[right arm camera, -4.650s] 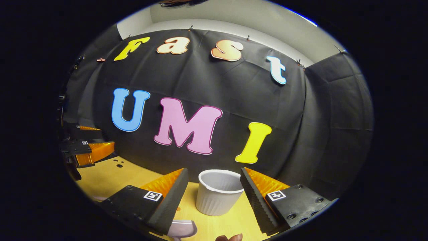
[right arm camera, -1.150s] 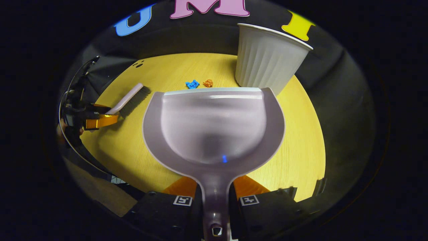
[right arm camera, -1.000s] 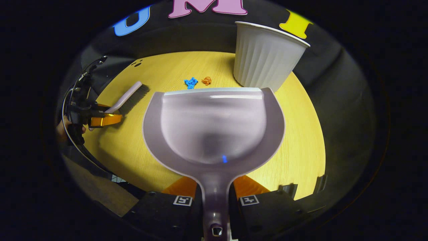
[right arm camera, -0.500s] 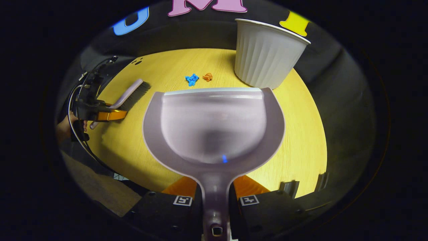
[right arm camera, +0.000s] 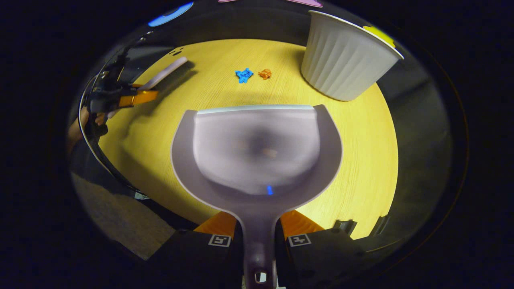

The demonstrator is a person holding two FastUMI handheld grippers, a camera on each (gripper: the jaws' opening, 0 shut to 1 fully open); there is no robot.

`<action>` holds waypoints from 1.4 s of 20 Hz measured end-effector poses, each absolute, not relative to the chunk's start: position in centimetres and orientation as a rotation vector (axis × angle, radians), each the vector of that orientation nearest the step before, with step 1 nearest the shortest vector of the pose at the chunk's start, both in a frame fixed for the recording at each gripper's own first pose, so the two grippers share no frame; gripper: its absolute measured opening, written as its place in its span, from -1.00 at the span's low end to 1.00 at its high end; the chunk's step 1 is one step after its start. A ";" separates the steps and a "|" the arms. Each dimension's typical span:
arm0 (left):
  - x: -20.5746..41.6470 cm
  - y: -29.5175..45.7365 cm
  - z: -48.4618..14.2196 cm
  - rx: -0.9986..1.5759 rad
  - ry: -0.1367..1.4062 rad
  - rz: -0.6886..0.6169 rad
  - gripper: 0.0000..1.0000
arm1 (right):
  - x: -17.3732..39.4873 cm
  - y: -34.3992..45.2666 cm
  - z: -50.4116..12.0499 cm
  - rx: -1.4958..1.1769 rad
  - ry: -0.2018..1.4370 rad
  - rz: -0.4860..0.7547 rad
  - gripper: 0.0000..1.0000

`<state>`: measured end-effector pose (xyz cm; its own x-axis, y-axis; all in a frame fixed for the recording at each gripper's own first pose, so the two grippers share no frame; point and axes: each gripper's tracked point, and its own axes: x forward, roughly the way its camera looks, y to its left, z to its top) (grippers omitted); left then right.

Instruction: Pick up the small broom and dustpan from the desktop, sweep the trash into the dustpan with the broom, and then empty the trash into the garbage bin.

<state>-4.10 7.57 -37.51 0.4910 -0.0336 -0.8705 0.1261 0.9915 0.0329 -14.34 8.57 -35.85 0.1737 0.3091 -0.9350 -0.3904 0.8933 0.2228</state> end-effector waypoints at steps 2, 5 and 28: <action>-1.9 6.2 -37.2 0.090 1.039 -0.139 -0.47 | -14.3 8.7 -36.2 -0.076 1.345 0.515 -0.27; 1.4 3.9 -37.9 0.109 1.035 -0.205 -0.46 | -14.0 8.7 -36.7 -0.100 1.376 0.542 -0.17; 2.7 -11.7 -38.2 0.176 1.105 -0.836 -0.47 | -12.5 7.4 -39.0 -0.156 1.387 0.529 -0.36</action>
